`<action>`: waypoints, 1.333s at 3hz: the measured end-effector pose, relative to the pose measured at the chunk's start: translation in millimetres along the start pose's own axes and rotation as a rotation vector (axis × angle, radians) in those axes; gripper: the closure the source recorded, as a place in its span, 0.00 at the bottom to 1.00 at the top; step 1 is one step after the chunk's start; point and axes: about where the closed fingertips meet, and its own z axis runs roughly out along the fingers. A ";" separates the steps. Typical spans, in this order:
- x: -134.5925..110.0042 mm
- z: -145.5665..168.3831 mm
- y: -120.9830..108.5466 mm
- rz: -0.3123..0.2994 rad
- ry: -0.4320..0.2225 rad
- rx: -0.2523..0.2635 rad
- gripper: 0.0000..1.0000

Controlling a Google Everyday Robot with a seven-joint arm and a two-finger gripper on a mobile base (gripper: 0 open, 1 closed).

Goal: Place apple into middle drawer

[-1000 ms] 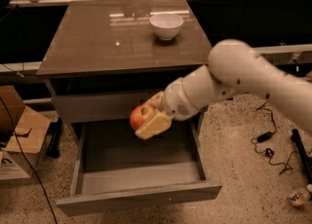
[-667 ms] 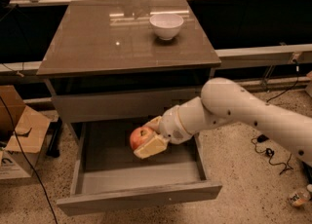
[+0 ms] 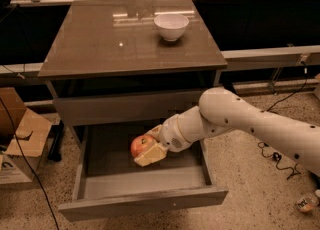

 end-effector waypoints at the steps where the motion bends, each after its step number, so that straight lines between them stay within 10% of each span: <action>1: 25.1 32.9 -9.5 0.064 0.021 -0.014 1.00; 4: 108.6 130.5 -60.2 0.190 -0.032 -0.028 1.00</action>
Offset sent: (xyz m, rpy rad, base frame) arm 0.0195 0.0255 -0.1493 0.0040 0.1809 -0.0873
